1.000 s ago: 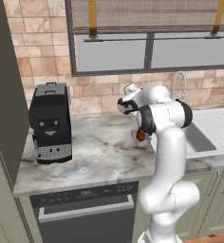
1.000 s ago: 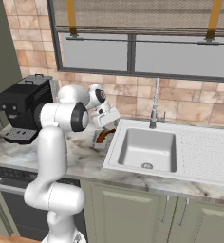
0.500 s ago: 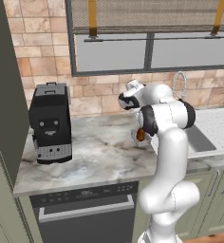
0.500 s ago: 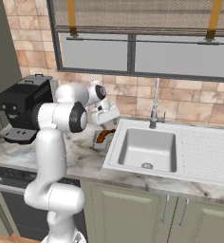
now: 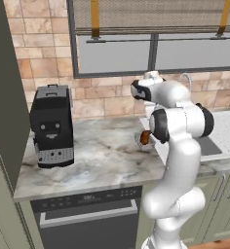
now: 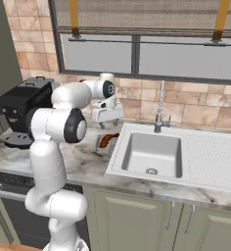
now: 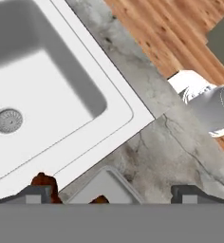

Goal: Retrieve the tupperware from the cabinet, then place the raw meat into the tupperware to avoid contamination.

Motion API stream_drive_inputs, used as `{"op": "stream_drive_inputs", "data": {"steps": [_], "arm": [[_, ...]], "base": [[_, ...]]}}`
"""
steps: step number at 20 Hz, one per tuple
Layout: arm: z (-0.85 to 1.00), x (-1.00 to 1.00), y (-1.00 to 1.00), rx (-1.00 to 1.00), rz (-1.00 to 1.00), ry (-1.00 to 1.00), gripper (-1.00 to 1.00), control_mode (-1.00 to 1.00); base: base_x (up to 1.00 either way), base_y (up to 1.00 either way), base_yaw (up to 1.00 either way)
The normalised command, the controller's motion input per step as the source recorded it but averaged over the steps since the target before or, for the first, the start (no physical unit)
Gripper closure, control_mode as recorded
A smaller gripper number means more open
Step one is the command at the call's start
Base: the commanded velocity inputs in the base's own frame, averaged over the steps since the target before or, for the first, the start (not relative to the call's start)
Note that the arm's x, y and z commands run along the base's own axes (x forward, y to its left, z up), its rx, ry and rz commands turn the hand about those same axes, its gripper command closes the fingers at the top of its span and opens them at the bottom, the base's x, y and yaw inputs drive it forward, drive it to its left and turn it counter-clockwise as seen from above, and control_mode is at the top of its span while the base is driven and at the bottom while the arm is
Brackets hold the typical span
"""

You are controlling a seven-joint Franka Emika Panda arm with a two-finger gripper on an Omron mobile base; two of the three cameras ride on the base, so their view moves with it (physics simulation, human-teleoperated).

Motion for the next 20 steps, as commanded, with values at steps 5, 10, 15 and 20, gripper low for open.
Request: {"op": "stream_drive_inputs", "data": {"steps": [5, 10, 15, 20], "arm": [[0.28, -0.67, 0.50, 0.13, -0.17, -0.23, -1.00, -1.00], [0.16, -0.75, 0.58, 0.08, -0.16, -0.18, -1.00, -1.00], [0.06, -0.66, 0.75, 0.01, -0.12, -0.15, -1.00, -1.00], [0.20, -0.18, 0.88, 0.00, -0.05, -0.03, -1.00, -1.00]], "base": [[0.00, 0.00, 0.00], [0.00, 0.00, 0.00], [0.00, 0.00, 0.00], [0.00, 0.00, 0.00]]}}
